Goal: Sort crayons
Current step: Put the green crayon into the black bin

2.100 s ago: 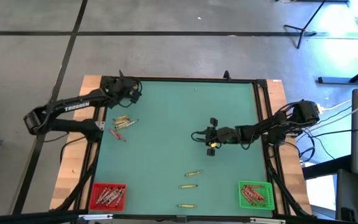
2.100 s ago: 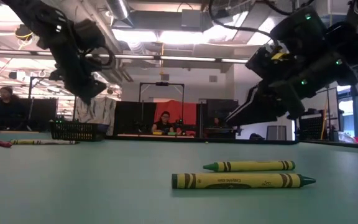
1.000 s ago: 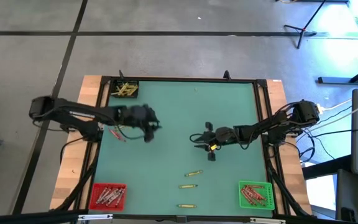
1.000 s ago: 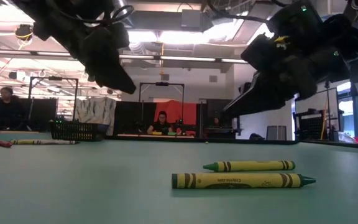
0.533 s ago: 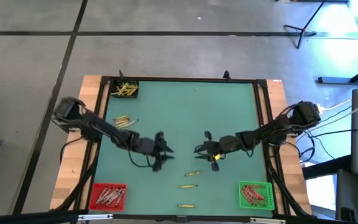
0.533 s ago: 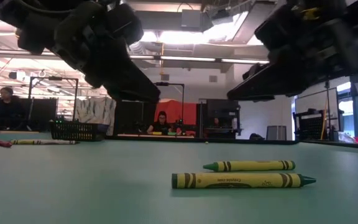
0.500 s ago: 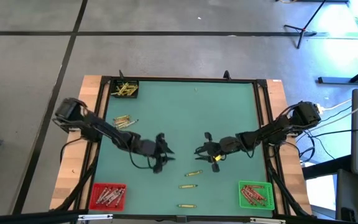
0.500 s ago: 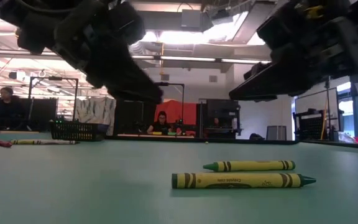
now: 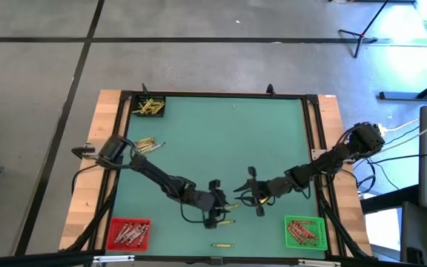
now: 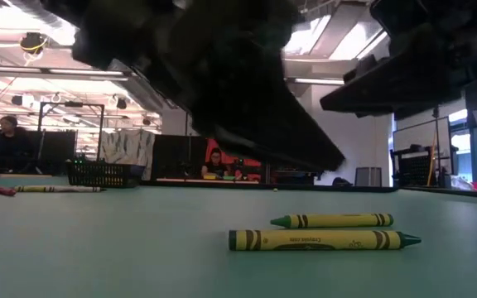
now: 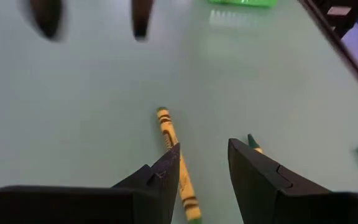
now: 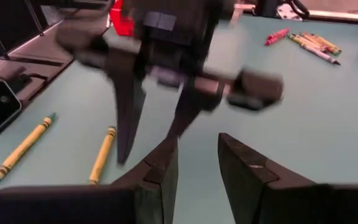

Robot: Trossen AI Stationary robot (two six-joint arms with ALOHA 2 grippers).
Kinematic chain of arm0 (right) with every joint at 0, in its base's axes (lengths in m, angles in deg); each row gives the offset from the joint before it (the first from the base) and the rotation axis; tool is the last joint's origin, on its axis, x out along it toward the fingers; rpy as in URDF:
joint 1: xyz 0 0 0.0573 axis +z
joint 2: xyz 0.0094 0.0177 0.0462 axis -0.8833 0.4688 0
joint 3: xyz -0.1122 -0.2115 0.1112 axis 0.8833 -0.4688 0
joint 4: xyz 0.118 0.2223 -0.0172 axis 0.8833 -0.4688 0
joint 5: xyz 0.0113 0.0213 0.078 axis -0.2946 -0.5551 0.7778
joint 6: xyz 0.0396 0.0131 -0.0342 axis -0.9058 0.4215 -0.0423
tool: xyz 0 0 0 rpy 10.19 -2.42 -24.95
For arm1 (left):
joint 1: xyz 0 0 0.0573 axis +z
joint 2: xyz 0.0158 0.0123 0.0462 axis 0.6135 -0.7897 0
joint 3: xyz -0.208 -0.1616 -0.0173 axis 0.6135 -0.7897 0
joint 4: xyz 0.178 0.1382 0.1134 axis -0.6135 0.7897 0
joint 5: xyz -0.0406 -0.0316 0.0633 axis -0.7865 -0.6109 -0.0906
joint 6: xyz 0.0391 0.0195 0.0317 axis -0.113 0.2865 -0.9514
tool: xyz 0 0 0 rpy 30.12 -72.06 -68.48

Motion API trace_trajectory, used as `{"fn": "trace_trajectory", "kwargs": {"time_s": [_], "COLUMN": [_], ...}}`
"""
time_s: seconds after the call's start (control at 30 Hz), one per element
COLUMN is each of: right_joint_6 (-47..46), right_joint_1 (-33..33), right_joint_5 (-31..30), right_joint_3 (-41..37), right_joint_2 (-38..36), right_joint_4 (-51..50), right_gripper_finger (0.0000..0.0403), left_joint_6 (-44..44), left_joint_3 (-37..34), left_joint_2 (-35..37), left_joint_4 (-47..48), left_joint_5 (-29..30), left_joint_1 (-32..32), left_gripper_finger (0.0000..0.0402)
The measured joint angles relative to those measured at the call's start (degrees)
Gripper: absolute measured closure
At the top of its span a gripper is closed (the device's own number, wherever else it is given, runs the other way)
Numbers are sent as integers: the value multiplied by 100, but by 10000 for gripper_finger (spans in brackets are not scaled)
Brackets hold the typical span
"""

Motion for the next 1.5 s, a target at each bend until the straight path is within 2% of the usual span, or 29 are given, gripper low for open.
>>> {"fn": "trace_trajectory", "kwargs": {"time_s": [0.27, 0.53, 0.67, 0.9, 1.13, 1.3, 1.5], "right_joint_6": [2, 2, 4, 7, 8, 13, -2], "right_joint_1": [-7, -9, -11, -11, -11, -11, -11], "right_joint_5": [43, 45, 36, -4, -8, -21, -453], "right_joint_3": [53, 53, 51, 51, 51, 49, 49], "right_joint_2": [0, 0, 0, 0, 0, 0, 0], "right_joint_4": [-44, -125, -149, -157, -249, -304, -299], "right_gripper_finger": [292, 292, 292, 292, 292, 292, 292], "left_joint_6": [0, -139, -147, -153, -393, -412, -379], "left_joint_3": [266, 270, 272, 279, 271, 261, 261], "left_joint_2": [-335, -330, -328, -318, -242, 154, 779], "left_joint_4": [354, 781, 855, 1009, 1082, 1797, 3049], "left_joint_5": [356, 295, 366, 366, 628, 670, 827], "left_joint_1": [-32, -41, -36, 25, 22, -7, -137], "left_gripper_finger": [282, 285, 311, 389, 391, 393, 393]}}
